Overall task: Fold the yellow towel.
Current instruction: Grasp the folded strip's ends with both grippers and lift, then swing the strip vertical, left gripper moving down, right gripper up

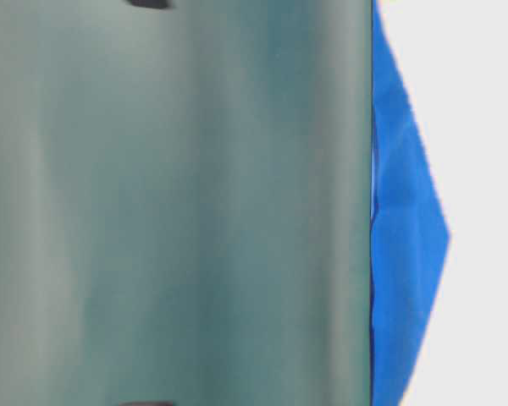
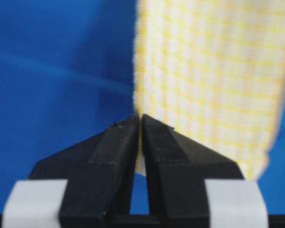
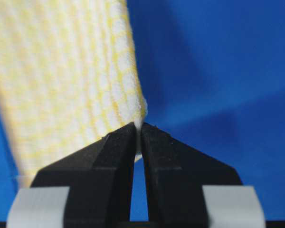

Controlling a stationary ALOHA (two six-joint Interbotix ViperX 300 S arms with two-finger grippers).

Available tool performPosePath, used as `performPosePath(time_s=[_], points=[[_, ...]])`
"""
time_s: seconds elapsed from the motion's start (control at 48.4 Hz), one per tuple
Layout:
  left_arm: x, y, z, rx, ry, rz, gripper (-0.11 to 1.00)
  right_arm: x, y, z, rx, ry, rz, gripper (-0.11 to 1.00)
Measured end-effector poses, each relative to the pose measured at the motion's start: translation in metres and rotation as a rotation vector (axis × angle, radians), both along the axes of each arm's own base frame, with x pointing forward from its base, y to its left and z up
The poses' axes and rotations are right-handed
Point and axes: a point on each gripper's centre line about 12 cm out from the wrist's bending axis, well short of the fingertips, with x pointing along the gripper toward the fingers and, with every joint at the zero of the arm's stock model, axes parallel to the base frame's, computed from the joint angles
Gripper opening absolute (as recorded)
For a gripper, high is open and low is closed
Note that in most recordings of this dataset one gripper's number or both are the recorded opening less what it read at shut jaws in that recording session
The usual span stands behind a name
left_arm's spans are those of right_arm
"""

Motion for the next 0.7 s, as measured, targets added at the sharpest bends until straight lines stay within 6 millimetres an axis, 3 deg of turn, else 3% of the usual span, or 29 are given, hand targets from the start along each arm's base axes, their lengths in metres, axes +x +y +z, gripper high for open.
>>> performPosePath(time_s=[0.186, 0.434, 0.702], points=[[-0.007, -0.006, 0.035, 0.012, -0.108, -0.012, 0.02, -0.005, 0.001, 0.036, -0.038, -0.072, 0.020, 0.03], [-0.008, -0.013, 0.048, 0.006, -0.178, -0.019, 0.02, -0.003, -0.004, 0.038, -0.051, -0.091, 0.004, 0.03], [0.010, -0.051, 0.057, -0.025, -0.344, -0.124, 0.02, 0.011, -0.052, 0.033, -0.073, -0.108, -0.146, 0.03]])
